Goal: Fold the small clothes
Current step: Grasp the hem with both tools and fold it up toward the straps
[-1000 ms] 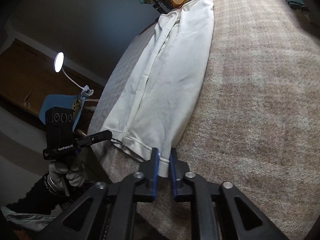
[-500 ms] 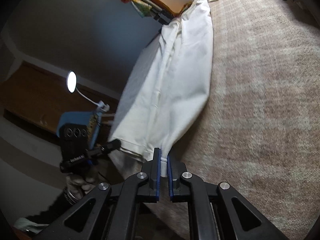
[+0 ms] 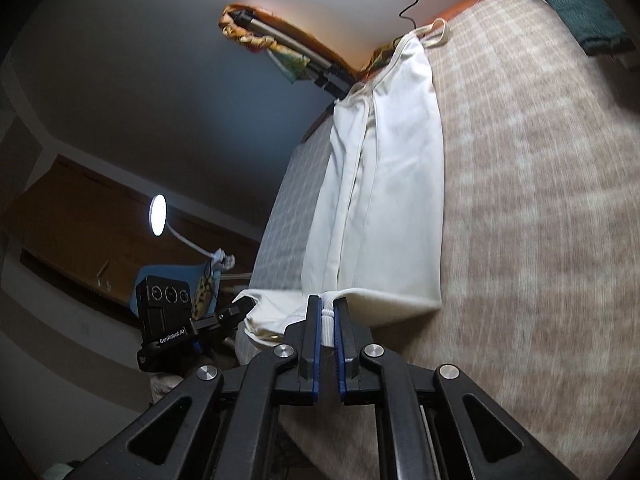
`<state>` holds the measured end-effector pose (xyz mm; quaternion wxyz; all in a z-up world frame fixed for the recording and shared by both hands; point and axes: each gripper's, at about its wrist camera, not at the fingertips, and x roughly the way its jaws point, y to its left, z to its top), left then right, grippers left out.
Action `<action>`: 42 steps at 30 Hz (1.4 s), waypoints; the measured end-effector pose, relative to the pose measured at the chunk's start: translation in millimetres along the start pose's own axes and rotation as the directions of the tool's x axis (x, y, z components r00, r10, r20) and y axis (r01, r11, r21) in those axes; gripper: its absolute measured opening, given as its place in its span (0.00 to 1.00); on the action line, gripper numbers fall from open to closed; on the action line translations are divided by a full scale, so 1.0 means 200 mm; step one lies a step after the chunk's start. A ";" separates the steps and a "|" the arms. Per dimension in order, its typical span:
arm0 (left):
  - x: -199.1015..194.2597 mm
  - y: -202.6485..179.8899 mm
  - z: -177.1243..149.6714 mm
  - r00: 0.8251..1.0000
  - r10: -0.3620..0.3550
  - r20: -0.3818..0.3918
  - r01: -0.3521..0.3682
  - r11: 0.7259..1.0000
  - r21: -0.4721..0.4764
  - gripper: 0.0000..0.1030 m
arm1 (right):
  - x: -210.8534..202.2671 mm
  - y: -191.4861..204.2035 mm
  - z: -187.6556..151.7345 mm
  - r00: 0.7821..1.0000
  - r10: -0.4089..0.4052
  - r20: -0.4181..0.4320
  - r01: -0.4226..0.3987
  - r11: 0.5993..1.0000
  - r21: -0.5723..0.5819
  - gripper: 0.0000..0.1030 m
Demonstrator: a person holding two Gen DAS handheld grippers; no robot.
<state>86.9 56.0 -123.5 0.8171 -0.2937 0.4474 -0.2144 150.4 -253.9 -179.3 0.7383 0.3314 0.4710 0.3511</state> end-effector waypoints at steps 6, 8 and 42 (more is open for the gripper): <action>0.10 0.01 0.14 0.999 0.038 0.011 -0.038 0.999 0.001 0.04 | 0.09 -0.06 0.14 0.998 -0.047 0.035 0.046 0.999 0.022 0.03; 0.14 0.04 0.18 0.999 0.049 0.007 -0.049 0.999 -0.010 0.04 | 0.13 -0.10 0.18 0.998 -0.061 0.035 0.059 0.997 0.043 0.03; 0.31 -0.07 0.12 0.988 0.154 -0.020 -0.146 0.964 0.221 0.16 | 0.34 0.10 0.19 0.917 -0.393 0.074 0.394 0.861 -0.321 0.26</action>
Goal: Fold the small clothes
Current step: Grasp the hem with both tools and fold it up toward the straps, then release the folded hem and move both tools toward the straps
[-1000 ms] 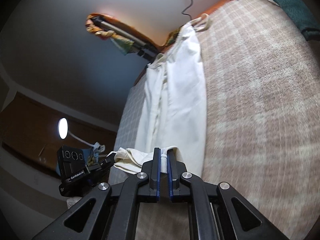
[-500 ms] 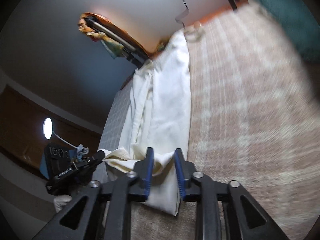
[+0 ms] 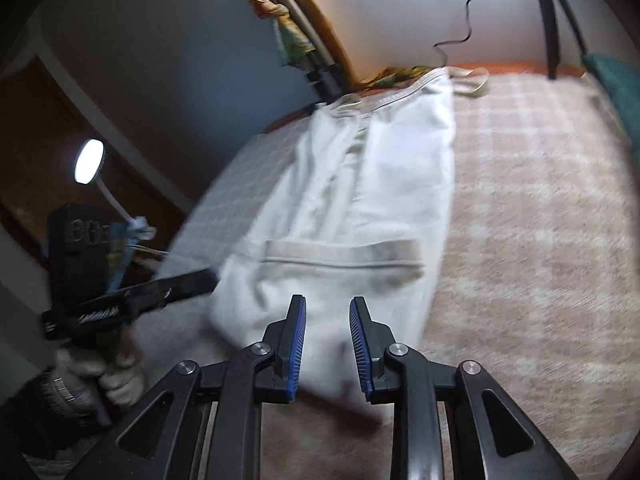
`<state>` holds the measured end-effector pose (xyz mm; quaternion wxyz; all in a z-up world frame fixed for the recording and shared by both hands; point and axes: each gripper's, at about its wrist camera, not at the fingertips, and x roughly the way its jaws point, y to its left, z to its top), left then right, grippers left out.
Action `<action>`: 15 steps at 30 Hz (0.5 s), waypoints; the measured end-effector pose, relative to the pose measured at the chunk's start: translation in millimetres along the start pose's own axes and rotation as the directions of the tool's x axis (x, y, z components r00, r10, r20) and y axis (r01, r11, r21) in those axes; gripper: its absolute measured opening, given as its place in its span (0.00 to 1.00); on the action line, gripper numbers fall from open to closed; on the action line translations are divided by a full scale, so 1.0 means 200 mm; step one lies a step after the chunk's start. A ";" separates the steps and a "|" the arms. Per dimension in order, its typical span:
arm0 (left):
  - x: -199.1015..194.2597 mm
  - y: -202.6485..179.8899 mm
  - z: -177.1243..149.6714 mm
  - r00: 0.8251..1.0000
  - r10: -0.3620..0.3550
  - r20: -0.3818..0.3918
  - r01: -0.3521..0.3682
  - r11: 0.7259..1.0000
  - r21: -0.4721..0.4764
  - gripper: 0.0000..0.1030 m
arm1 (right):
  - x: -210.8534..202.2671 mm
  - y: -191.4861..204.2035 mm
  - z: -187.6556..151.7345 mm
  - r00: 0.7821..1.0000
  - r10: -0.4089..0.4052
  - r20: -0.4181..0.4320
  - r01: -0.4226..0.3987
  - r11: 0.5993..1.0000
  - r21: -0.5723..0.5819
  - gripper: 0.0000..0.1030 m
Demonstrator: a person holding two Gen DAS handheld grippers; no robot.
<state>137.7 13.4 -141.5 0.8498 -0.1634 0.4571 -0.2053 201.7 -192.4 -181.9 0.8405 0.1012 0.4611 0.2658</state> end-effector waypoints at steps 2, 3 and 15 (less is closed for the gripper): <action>0.02 0.00 -0.01 1.000 0.006 -0.008 -0.006 1.000 -0.002 0.16 | -0.01 -0.02 0.01 0.998 -0.065 0.027 0.065 0.998 -0.015 0.40; 0.02 0.01 -0.01 1.000 0.009 -0.010 -0.009 1.000 -0.002 0.16 | -0.01 -0.03 0.02 0.997 -0.068 0.029 0.068 0.998 -0.017 0.40; 0.07 0.04 -0.02 0.999 0.036 -0.023 -0.036 0.999 -0.014 0.16 | 0.06 -0.05 0.03 0.992 -0.123 0.011 0.124 0.992 -0.021 0.02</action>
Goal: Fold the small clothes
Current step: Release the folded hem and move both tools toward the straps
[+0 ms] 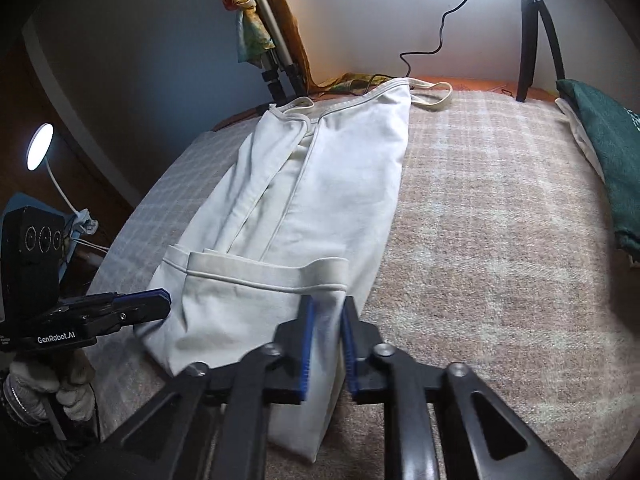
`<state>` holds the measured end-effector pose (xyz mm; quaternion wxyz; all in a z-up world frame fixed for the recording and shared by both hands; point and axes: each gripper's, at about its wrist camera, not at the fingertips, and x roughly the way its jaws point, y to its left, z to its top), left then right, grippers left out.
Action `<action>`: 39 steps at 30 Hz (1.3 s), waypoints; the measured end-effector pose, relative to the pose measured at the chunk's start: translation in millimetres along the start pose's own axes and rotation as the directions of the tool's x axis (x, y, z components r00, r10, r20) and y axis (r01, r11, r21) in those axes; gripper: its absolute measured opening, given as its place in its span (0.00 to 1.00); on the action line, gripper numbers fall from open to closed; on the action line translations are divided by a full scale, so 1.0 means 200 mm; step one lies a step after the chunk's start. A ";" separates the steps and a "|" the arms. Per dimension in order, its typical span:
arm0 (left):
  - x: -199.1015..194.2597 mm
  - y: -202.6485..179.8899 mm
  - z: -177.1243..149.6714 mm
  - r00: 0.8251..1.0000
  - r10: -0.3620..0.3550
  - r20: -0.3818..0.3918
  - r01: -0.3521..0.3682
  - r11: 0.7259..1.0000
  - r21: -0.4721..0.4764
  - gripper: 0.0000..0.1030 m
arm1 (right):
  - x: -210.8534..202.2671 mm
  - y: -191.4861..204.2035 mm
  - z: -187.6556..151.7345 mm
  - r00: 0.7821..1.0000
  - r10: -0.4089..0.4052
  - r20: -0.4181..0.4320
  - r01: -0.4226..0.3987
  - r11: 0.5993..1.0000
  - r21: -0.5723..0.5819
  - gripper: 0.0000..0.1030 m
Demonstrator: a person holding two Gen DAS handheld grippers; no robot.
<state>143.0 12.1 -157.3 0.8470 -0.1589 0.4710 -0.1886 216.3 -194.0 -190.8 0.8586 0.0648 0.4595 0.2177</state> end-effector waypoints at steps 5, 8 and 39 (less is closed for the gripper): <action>0.00 0.03 0.01 0.999 0.044 0.022 -0.044 0.999 -0.008 0.16 | 0.00 -0.03 -0.01 0.990 -0.140 -0.009 0.140 0.990 -0.008 0.00; -0.03 0.05 0.03 0.997 0.063 0.038 -0.063 0.998 -0.026 0.16 | -0.02 -0.05 -0.01 0.994 -0.110 -0.012 0.110 0.994 0.024 0.02; 0.25 0.44 0.76 0.998 0.032 0.046 -0.032 0.999 0.006 0.41 | 0.32 -0.33 0.69 0.995 0.090 -0.041 -0.085 0.990 0.114 0.36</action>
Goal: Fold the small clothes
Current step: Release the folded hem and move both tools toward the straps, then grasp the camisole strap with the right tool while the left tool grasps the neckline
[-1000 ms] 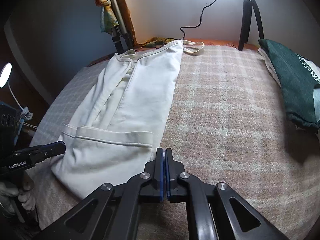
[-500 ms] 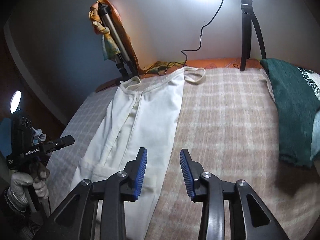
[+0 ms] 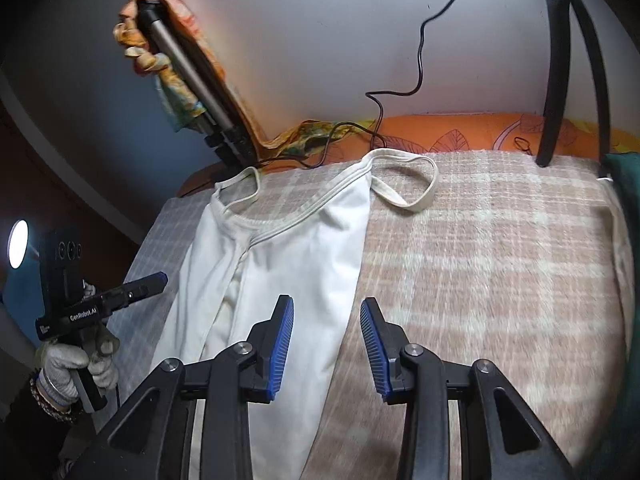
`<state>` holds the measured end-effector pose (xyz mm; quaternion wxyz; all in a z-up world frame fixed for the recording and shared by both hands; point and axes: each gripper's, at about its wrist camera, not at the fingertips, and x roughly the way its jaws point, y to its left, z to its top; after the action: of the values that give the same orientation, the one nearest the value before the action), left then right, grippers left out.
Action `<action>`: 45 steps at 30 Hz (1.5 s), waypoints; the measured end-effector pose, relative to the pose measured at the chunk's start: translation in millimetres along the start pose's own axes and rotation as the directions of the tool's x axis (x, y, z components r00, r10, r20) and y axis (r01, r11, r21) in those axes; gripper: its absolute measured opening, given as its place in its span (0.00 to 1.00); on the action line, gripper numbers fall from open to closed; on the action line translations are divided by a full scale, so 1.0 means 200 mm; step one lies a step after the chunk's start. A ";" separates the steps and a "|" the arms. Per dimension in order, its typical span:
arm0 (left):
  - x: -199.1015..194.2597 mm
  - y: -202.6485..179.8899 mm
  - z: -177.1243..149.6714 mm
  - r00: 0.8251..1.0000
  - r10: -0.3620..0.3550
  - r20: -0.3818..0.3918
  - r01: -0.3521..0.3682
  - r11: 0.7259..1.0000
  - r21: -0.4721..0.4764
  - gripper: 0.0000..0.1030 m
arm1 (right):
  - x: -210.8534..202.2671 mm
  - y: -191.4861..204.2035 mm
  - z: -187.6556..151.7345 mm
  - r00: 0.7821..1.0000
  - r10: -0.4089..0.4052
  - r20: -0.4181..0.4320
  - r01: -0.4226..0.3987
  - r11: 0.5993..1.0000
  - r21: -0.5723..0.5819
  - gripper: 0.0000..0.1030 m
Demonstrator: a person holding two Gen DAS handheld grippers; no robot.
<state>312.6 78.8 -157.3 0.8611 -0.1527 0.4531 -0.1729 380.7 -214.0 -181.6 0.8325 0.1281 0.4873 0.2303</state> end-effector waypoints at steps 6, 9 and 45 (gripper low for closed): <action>0.07 0.02 0.03 1.000 -0.026 0.006 0.026 0.999 0.022 0.41 | 0.13 -0.07 0.04 0.998 0.058 -0.034 -0.057 0.998 0.030 0.25; 0.09 0.03 0.06 0.999 -0.047 0.014 0.047 0.999 0.027 0.36 | 0.14 -0.07 0.05 0.995 0.091 -0.034 -0.090 0.995 0.032 0.10; 0.27 0.08 0.30 0.982 -0.171 0.081 0.182 0.972 -0.150 0.03 | 0.27 -0.17 0.31 0.979 0.204 -0.024 -0.198 0.968 0.157 0.02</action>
<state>392.6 77.1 -170.9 0.8424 -0.2652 0.4207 -0.2075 466.2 -215.9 -206.6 0.7825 0.2361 0.5047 0.2778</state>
